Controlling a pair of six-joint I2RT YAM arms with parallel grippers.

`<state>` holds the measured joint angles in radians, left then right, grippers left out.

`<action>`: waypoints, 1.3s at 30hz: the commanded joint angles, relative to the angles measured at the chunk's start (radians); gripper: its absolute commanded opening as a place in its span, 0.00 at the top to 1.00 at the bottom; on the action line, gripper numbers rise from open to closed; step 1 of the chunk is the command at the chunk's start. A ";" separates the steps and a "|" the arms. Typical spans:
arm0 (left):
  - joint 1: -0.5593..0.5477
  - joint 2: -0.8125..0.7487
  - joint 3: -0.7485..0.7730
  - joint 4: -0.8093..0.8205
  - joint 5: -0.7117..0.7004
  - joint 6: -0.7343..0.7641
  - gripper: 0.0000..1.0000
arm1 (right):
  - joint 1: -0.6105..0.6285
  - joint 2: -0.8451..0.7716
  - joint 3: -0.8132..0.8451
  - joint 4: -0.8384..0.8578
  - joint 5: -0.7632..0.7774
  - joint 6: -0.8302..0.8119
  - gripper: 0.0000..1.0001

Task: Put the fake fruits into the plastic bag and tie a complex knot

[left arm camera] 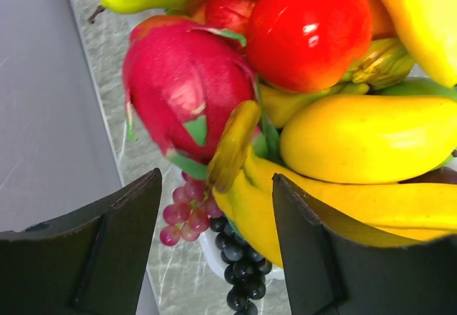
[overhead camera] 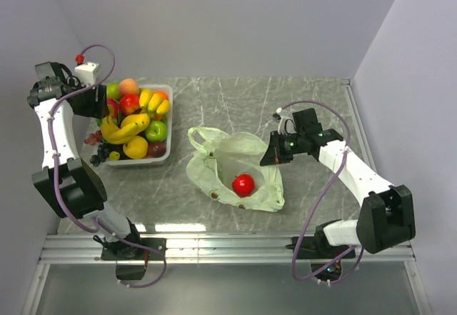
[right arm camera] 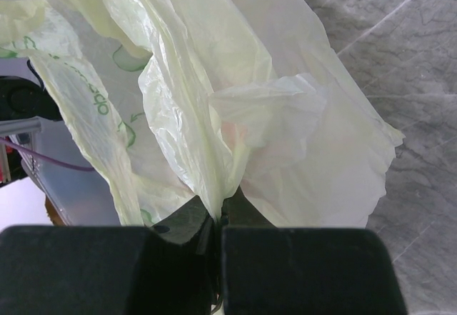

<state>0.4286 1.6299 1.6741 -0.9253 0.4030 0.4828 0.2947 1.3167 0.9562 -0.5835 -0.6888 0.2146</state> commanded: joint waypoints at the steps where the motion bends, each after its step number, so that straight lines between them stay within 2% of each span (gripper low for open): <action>1: -0.017 0.001 0.030 0.022 0.049 0.016 0.32 | -0.006 0.012 0.024 0.019 0.005 -0.015 1.00; 4: -0.017 0.005 0.015 0.045 0.053 -0.004 0.32 | -0.006 0.016 0.027 0.017 0.005 -0.015 1.00; 11: -0.019 0.036 0.004 0.052 0.071 -0.024 0.44 | -0.008 0.033 0.035 0.013 0.003 -0.020 1.00; 16: -0.021 0.047 0.004 0.054 0.076 -0.029 0.47 | -0.006 0.038 0.036 0.010 0.002 -0.024 1.00; 25: -0.022 0.054 0.015 0.036 0.097 -0.027 0.60 | -0.008 0.049 0.039 0.008 0.000 -0.027 1.00; 28: -0.021 0.042 0.012 0.034 0.106 -0.024 0.68 | -0.005 0.047 0.038 0.008 -0.002 -0.029 1.00; 32: -0.021 0.025 0.010 0.022 0.108 -0.012 0.86 | -0.008 0.052 0.042 0.005 -0.006 -0.029 1.00; 37: -0.014 0.002 0.024 0.007 0.118 0.007 1.00 | -0.006 0.056 0.050 0.005 -0.009 -0.029 1.00; 39: -0.014 -0.016 0.036 0.003 0.129 0.019 1.00 | -0.006 0.058 0.050 0.008 -0.011 -0.029 1.00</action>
<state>0.4114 1.6791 1.6722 -0.9073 0.4797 0.4759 0.2943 1.3659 0.9634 -0.5861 -0.6899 0.1963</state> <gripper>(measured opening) 0.227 0.009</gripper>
